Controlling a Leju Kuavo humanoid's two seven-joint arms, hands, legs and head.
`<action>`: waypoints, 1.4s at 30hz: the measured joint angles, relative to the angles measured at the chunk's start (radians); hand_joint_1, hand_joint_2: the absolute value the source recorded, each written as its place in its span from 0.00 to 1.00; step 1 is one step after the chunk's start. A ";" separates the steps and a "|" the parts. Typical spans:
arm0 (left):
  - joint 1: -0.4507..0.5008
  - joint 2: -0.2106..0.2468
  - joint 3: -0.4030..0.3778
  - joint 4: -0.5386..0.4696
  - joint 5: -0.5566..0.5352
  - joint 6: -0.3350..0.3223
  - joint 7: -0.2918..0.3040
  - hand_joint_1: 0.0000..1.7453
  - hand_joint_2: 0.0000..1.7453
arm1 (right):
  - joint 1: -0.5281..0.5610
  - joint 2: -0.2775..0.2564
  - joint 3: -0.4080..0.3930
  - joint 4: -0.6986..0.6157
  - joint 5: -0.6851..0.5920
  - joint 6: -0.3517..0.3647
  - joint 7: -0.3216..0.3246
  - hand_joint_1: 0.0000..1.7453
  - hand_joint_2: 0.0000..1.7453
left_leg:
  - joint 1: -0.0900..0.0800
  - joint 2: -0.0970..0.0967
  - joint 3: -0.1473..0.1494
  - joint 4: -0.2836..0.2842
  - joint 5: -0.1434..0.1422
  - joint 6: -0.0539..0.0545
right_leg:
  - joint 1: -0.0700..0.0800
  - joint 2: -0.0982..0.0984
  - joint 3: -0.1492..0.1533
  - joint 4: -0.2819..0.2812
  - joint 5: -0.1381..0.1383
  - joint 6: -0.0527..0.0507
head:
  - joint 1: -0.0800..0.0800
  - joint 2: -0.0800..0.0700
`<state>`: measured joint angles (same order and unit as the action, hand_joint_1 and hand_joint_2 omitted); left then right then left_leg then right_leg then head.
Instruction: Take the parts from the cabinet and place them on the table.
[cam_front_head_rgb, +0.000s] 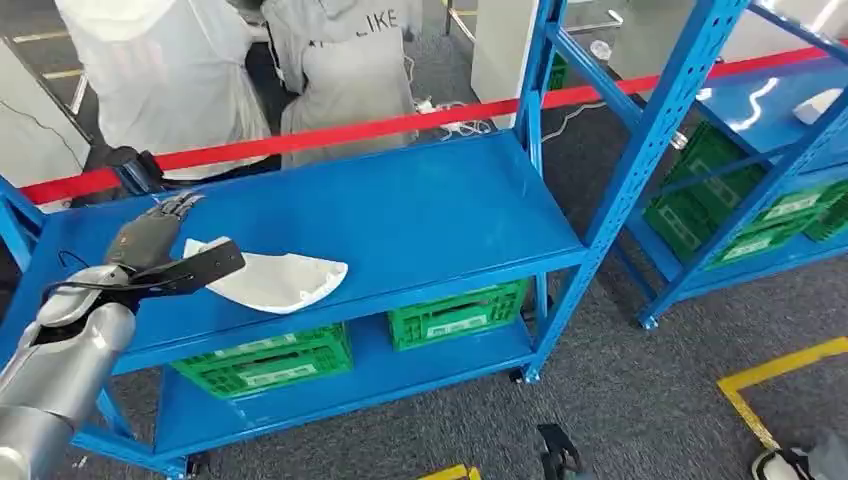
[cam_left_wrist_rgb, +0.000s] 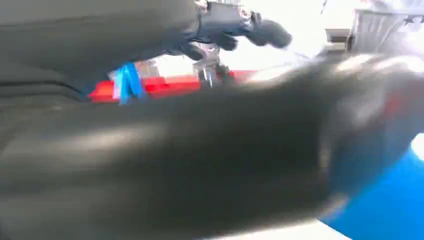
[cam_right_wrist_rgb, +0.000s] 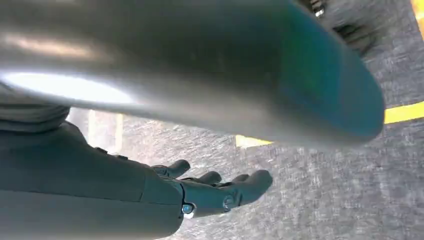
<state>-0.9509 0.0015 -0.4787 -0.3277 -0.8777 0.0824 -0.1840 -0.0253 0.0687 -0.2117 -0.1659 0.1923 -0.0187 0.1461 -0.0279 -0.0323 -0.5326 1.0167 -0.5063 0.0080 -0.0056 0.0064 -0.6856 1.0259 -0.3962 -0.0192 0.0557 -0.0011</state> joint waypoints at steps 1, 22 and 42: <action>0.010 0.000 0.006 -0.006 0.008 0.000 -0.016 0.00 0.00 | 0.000 0.000 0.000 0.000 0.000 0.000 0.001 0.00 0.00 | -0.002 0.000 0.006 -0.005 -0.004 -0.005 | -0.004 -0.001 0.011 -0.001 -0.004 -0.006 | 0.001 0.000; 0.152 -0.032 0.014 -0.116 0.183 -0.062 -0.164 0.00 0.00 | -0.007 -0.003 -0.042 0.000 -0.021 -0.006 -0.001 0.00 0.00 | 0.019 0.024 -0.072 -0.013 0.074 -0.013 | -0.016 -0.004 0.093 -0.017 -0.061 0.015 | -0.001 0.000; 0.244 -0.008 -0.075 -0.215 0.277 -0.099 -0.194 0.00 0.00 | -0.003 -0.003 -0.080 0.000 -0.032 -0.010 -0.004 0.00 0.00 | 0.018 0.025 -0.071 -0.012 0.074 -0.010 | -0.018 -0.004 0.094 -0.020 -0.060 0.035 | -0.002 0.000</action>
<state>-0.7073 -0.0069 -0.5536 -0.5425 -0.6004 -0.0168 -0.3780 -0.0283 0.0652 -0.2915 -0.1663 0.1602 -0.0282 0.1419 -0.0098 -0.0077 -0.6031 1.0043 -0.4327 -0.0017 -0.0240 0.0024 -0.5914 1.0058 -0.4562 0.0158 0.0542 -0.0011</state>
